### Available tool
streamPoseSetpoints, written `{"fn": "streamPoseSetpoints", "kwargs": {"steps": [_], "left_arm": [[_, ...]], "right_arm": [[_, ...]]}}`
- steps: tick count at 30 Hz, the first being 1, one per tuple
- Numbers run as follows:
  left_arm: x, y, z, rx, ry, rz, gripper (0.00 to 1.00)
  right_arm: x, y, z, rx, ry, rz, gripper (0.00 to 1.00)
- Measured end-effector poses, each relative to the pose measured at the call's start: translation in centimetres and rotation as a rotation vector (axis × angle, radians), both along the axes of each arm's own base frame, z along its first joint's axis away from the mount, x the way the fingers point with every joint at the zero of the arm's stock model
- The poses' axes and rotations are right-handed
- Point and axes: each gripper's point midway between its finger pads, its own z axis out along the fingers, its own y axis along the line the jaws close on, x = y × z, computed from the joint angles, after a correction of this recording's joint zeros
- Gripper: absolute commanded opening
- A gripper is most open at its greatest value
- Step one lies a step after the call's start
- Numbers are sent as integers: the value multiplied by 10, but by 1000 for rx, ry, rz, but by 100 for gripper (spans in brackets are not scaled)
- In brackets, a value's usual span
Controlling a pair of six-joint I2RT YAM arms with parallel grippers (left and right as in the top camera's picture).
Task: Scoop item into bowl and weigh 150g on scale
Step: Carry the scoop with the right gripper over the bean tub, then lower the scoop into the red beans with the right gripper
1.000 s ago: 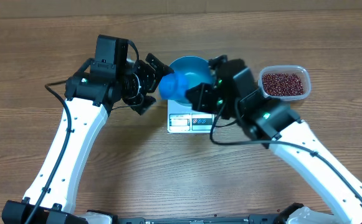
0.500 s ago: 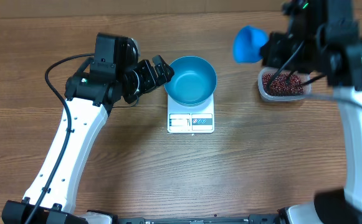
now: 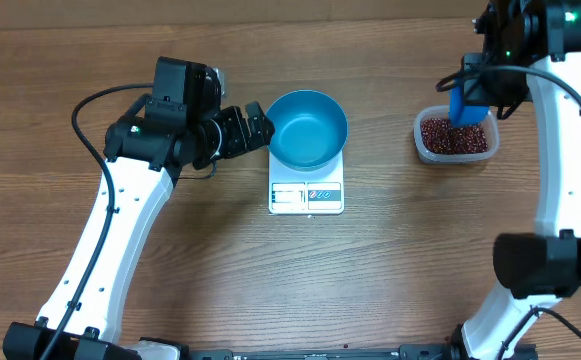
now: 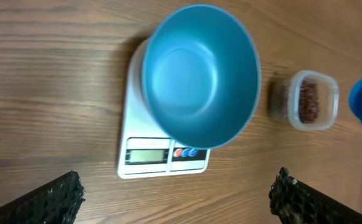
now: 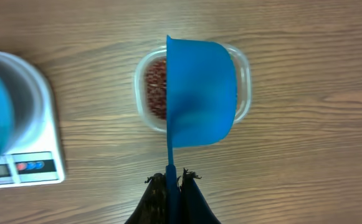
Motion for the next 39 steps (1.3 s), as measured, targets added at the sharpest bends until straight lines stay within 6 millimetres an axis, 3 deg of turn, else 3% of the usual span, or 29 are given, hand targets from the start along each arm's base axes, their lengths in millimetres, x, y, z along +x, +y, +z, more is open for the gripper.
{"fn": "streamPoseSetpoints", "kwargs": {"steps": [7, 18, 26, 27, 28, 30, 32, 35, 39], "left_arm": [[-2, 6, -4, 38, 6, 3, 100], [-2, 7, -4, 43, 7, 6, 99], [-2, 7, -4, 43, 7, 6, 100], [-2, 7, -4, 43, 7, 6, 99], [-2, 7, -4, 43, 7, 5, 100], [-2, 7, -4, 43, 7, 6, 100], [-2, 7, -4, 43, 7, 5, 100], [-2, 7, -4, 43, 7, 6, 100], [-2, 7, -4, 43, 7, 6, 100]], "right_arm": [[1, -16, -23, -77, 77, -8, 4], [5, -22, -84, -105, 201, 28, 4], [9, -37, -105, -103, 200, 1, 4], [9, -37, -106, -103, 202, 1, 6], [8, -38, -107, -102, 205, 1, 15], [9, -38, -108, -106, 201, -2, 41], [11, -40, -111, -108, 200, 0, 50], [8, -41, -112, -110, 209, 0, 56], [3, -41, -108, -107, 226, -17, 55]]}}
